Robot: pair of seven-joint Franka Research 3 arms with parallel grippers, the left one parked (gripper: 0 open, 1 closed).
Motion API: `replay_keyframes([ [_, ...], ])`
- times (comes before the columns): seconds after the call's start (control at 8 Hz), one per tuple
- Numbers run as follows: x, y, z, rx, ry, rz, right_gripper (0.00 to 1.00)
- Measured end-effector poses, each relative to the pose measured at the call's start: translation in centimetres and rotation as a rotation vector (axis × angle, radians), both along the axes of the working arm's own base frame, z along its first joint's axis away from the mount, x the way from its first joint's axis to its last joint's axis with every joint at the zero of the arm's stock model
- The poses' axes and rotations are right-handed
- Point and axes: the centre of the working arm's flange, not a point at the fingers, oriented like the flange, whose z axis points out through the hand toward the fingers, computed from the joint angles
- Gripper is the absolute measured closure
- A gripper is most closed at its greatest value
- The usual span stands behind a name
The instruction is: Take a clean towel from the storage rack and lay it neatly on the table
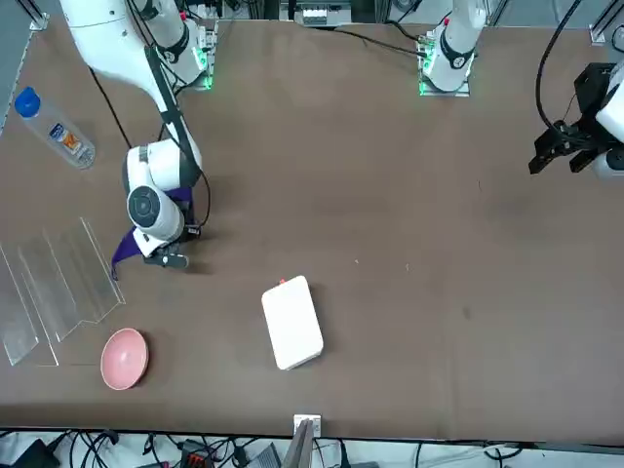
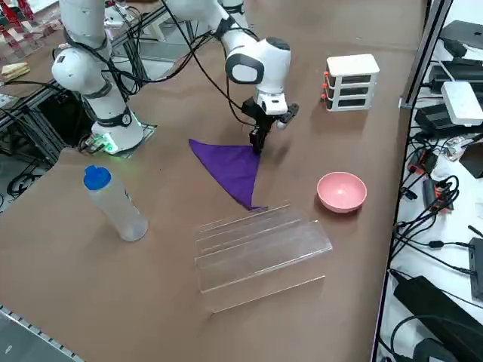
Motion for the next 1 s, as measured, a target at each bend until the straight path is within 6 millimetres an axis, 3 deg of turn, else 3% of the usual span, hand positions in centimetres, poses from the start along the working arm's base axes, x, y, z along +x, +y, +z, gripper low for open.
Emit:
replay_keyframes([
  [0.38,0.02,0.00,0.07,-0.001,0.003,-0.002,0.75],
  [0.75,-0.05,-0.04,0.16,-0.007,0.019,-0.006,0.96],
  [1.0,-0.01,-0.11,0.83,-0.013,0.038,-0.011,0.97],
])
